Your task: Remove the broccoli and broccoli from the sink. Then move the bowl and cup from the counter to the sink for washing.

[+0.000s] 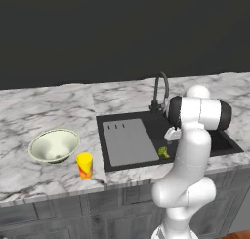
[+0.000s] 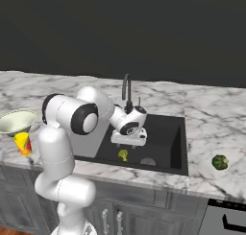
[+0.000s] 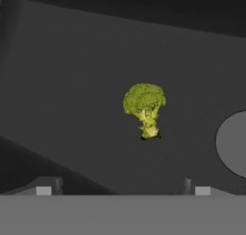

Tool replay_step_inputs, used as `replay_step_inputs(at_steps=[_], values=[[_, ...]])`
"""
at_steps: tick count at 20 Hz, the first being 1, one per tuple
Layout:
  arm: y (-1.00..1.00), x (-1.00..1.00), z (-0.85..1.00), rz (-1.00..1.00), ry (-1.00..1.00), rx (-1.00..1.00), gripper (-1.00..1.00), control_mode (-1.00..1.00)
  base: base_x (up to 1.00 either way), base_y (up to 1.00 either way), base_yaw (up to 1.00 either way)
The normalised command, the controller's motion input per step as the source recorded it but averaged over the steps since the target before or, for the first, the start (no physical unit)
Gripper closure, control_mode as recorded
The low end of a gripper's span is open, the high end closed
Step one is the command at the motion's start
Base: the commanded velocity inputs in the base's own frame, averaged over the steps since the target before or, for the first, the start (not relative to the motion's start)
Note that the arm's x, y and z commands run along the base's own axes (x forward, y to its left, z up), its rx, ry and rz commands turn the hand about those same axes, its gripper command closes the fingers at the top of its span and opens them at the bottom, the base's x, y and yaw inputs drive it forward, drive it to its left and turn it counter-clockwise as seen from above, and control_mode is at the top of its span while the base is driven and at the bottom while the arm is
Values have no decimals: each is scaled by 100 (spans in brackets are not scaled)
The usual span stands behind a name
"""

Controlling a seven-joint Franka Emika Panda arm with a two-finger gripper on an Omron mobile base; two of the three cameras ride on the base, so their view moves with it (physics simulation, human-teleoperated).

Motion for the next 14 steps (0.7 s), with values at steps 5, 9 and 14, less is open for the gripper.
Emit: replay_step_inputs(at_steps=[5, 9, 14], values=[[0, 17, -18, 0, 0, -1, -100, -100, 0, 0, 0], [0, 16, -20, 0, 0, -1, -100, -100, 0, 0, 0], [0, 16, -24, 0, 0, -1, -100, -100, 0, 0, 0]])
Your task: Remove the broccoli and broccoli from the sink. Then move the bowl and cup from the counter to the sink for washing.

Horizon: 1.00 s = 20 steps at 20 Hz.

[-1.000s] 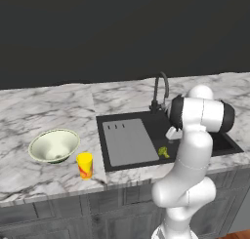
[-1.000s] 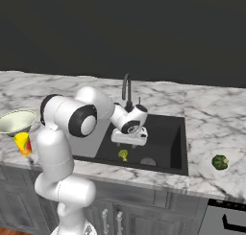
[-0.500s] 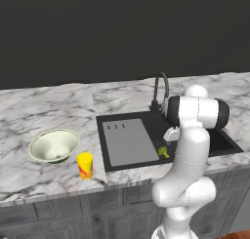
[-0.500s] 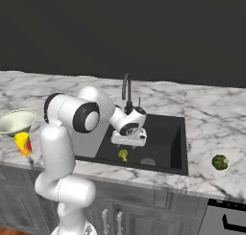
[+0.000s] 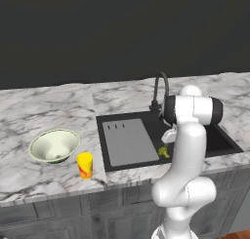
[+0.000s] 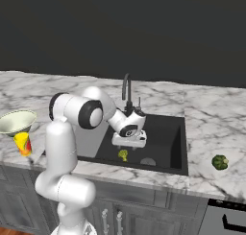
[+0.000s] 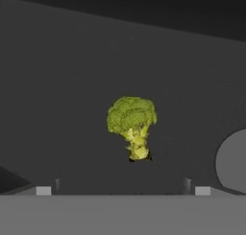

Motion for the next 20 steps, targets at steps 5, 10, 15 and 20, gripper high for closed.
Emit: replay_step_inputs(at_steps=[5, 10, 15, 20], values=[[0, 19, -23, 0, 0, 0, -100, -100, 0, 0, 0], [0, 20, -20, 0, 0, 0, -100, -100, 0, 0, 0], [0, 23, -16, 0, 0, 0, -100, -100, 0, 0, 0], [0, 22, -17, 0, 0, 0, -100, -100, 0, 0, 0]])
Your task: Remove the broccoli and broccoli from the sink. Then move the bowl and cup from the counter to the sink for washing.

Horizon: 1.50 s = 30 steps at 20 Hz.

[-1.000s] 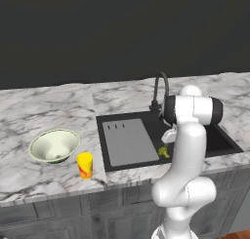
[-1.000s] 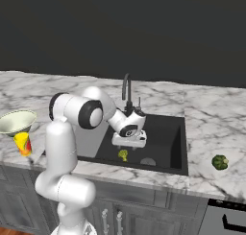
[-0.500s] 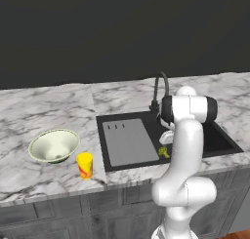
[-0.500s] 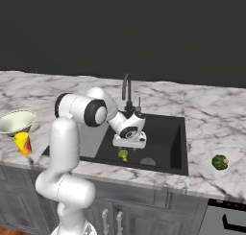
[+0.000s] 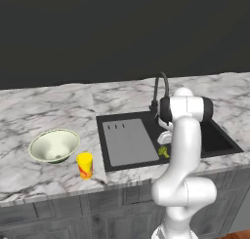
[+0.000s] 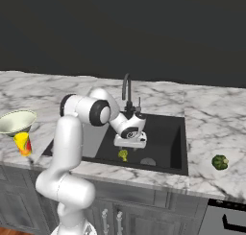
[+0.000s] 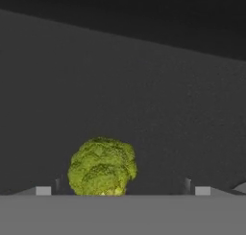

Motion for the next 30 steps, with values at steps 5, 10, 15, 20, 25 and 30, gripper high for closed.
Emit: replay_step_inputs(at_steps=[5, 10, 15, 20, 25, 30], values=[[0, 20, -18, 0, 0, 0, -100, -100, 0, 0, 0], [0, 15, -18, 0, 0, 0, -100, -100, 0, 0, 0], [0, 8, -18, 0, 0, 0, -100, -100, 0, 0, 0], [0, 1, -9, 0, 0, 0, -100, -100, 0, 0, 0], [0, -8, -2, 0, 0, 0, -100, -100, 0, 0, 0], [0, -14, 0, 0, 0, 0, -100, -100, 0, 0, 0]])
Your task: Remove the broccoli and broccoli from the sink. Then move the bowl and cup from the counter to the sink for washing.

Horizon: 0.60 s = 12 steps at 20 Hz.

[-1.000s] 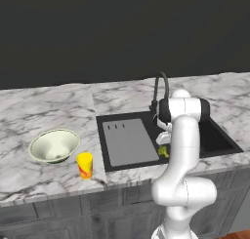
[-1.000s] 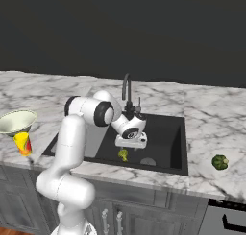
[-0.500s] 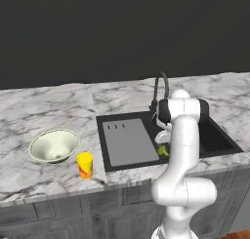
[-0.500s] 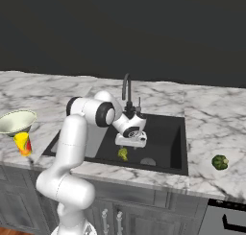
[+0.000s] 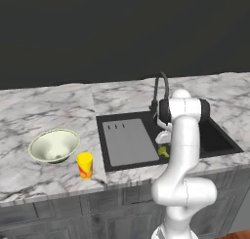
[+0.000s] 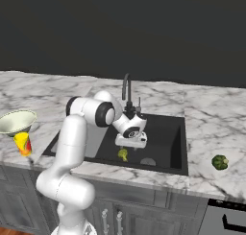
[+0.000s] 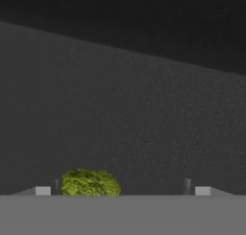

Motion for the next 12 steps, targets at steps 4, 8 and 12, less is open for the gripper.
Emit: replay_step_inputs(at_steps=[4, 8, 12], values=[[0, -15, 0, 0, 0, 0, -100, -100, 0, 0, 0], [0, -14, 1, -1, -1, 0, -100, -100, 0, 0, 0], [3, -6, 4, -3, -3, 0, -100, -100, 0, 0, 0]])
